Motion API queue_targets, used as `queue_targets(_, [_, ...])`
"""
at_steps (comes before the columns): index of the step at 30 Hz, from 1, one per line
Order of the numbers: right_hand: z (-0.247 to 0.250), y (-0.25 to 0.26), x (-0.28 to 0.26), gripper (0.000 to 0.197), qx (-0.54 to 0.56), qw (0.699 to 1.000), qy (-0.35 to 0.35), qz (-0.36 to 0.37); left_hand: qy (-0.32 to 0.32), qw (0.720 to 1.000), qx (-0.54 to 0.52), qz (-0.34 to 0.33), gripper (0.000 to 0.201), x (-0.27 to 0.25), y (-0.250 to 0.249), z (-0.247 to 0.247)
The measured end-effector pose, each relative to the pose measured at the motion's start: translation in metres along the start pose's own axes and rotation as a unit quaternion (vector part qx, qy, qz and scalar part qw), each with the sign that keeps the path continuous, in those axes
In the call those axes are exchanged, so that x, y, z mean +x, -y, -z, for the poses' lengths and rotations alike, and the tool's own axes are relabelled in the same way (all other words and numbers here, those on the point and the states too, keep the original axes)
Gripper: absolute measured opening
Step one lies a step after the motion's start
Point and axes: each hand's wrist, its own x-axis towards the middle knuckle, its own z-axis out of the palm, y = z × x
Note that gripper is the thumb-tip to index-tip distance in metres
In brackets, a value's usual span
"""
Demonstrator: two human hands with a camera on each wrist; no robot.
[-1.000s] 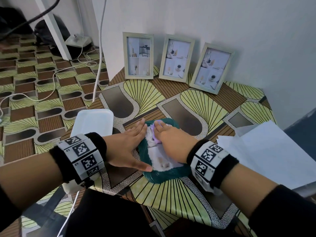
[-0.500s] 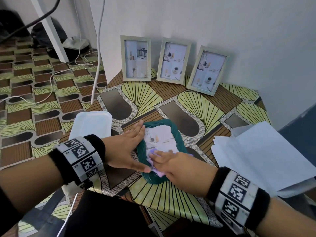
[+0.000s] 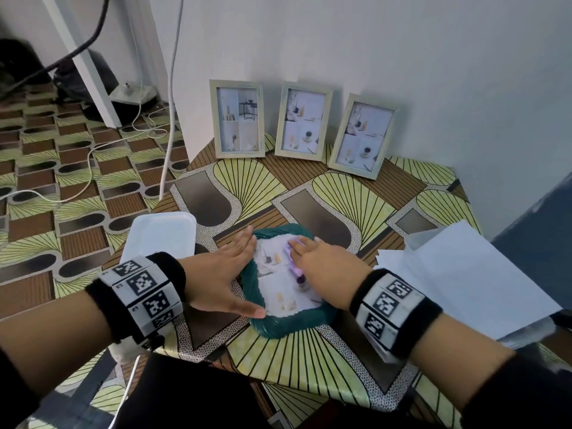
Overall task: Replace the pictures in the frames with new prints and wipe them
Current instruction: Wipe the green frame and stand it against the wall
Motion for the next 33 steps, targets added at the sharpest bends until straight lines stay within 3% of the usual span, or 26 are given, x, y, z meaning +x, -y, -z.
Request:
queue_targets(3, [0.008, 0.011, 0.021, 0.069, 0.003, 0.999, 0.006, -0.036, 0.000, 1.000, 0.000, 0.001, 0.134, 0.001, -0.001, 0.001])
queue_targets(5, [0.012, 0.024, 0.031, 0.061, -0.017, 0.997, 0.046, -0.054, -0.003, 1.000, 0.006, 0.001, 0.133, 0.002, 0.000, 0.002])
queue_targets(7, [0.013, 0.029, 0.032, 0.065, -0.012, 0.996, 0.061, -0.057, -0.004, 1.000, 0.015, -0.006, 0.132, 0.004, 0.001, 0.004])
queue_targets(14, [0.023, 0.020, 0.003, 0.017, 0.043, 0.995, -0.056, -0.075, 0.017, 0.999, 0.032, -0.037, 0.129, 0.014, 0.007, 0.024])
queue_targets(18, [0.019, 0.016, -0.013, 0.032, 0.134, 0.983, -0.103, -0.069, 0.025, 0.997, 0.057, -0.044, 0.131, 0.021, 0.006, 0.031])
queue_targets(22, [0.016, 0.008, -0.028, 0.041, 0.292, 0.947, -0.122, -0.059, 0.006, 0.998, 0.051, -0.047, 0.134, 0.022, 0.006, 0.031])
queue_targets(24, [0.014, 0.002, -0.037, 0.054, 0.380, 0.909, -0.152, -0.076, -0.016, 0.998, 0.046, -0.047, 0.135, 0.019, 0.005, 0.031])
queue_targets(26, [0.011, -0.003, -0.047, 0.055, 0.471, 0.854, -0.200, -0.090, -0.050, 0.997, 0.017, -0.057, 0.133, 0.012, 0.002, 0.030])
queue_targets(30, [0.000, -0.007, -0.067, 0.024, 0.635, 0.716, -0.242, -0.161, -0.179, 0.973, -0.079, -0.122, 0.106, -0.007, -0.019, 0.024])
queue_targets(33, [-0.013, -0.001, -0.077, 0.035, 0.765, 0.587, -0.197, -0.179, -0.191, 0.963, -0.093, -0.168, 0.092, -0.013, -0.050, 0.011])
